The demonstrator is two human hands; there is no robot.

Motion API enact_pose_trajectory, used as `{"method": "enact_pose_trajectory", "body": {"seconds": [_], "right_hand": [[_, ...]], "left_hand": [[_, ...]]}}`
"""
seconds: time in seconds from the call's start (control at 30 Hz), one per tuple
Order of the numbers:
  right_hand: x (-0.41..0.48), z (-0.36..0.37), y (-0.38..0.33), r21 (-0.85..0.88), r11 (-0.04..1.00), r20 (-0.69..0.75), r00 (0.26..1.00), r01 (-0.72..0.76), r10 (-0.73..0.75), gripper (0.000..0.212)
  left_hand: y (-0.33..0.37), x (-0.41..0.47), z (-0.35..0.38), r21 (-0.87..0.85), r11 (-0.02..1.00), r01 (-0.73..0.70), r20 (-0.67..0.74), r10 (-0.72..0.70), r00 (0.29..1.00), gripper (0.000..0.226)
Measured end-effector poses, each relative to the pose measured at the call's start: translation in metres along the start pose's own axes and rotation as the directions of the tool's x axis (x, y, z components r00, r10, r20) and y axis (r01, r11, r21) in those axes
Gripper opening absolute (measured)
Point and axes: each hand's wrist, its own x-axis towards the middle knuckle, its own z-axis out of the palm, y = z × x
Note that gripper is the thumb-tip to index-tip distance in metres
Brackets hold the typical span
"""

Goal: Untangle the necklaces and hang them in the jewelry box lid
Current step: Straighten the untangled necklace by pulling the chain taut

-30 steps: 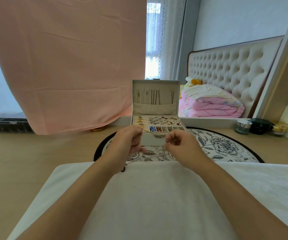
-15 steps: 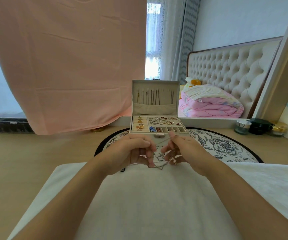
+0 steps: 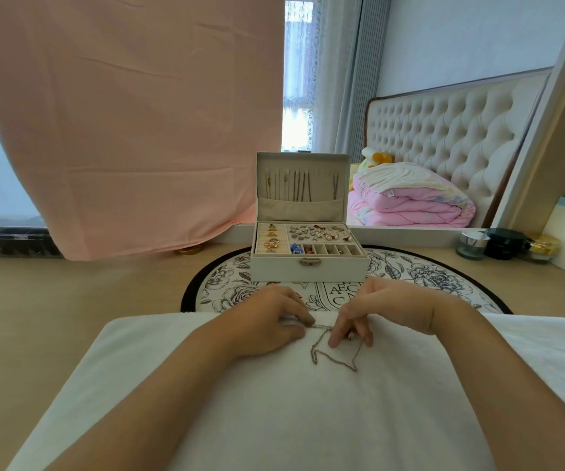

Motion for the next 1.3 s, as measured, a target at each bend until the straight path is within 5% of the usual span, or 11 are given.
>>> {"method": "enact_pose_trajectory", "body": {"seconds": [0.17, 0.3, 0.4, 0.5, 0.63, 0.73, 0.9, 1.03, 1.3], "right_hand": [[0.002, 0.002, -0.004, -0.09, 0.995, -0.065, 0.997, -0.038, 0.032, 0.03], [0.007, 0.001, 0.0, -0.148, 0.987, -0.271, 0.963, -0.059, 0.017, 0.037], [0.009, -0.001, 0.004, -0.361, 0.91, -0.363, 0.93, -0.203, 0.063, 0.036], [0.015, 0.008, -0.001, -0.502, 0.821, -0.461, 0.887, -0.272, 0.012, 0.03], [0.027, 0.032, -0.018, -0.479, 0.816, -0.51, 0.859, -0.322, 0.04, 0.052], [0.038, 0.045, -0.023, -0.527, 0.785, -0.466, 0.883, -0.324, 0.051, 0.037], [0.041, 0.041, -0.012, -0.356, 0.916, -0.417, 0.909, -0.183, 0.019, 0.01], [0.044, 0.034, 0.002, 0.071, 0.996, -0.471, 0.878, -0.055, 0.082, 0.019], [0.041, 0.026, -0.004, 0.569, 0.784, -0.506, 0.857, 0.248, 0.095, 0.021]], "left_hand": [[0.001, 0.001, 0.002, -0.046, 0.998, 0.051, -0.125, -0.057, 0.991, 0.013], [0.0, -0.002, -0.002, -0.316, 0.94, 0.129, -0.183, -0.193, 0.964, 0.02], [-0.002, -0.005, -0.012, -0.467, 0.868, 0.169, -0.202, -0.291, 0.935, 0.024], [-0.004, -0.007, -0.02, -0.316, 0.925, 0.214, -0.231, -0.293, 0.928, 0.022], [-0.007, -0.01, -0.026, 0.011, 0.938, 0.346, -0.218, -0.335, 0.917, 0.018], [-0.012, -0.009, -0.02, 0.151, 0.923, 0.353, -0.152, -0.331, 0.931, 0.014], [-0.014, -0.002, -0.008, 0.047, 0.99, 0.131, -0.107, -0.125, 0.986, 0.018], [-0.017, -0.001, -0.01, 0.071, 0.995, 0.067, -0.151, -0.056, 0.987, 0.014], [-0.015, -0.001, -0.004, 0.013, 0.999, 0.049, -0.152, -0.046, 0.987, 0.014]]}}
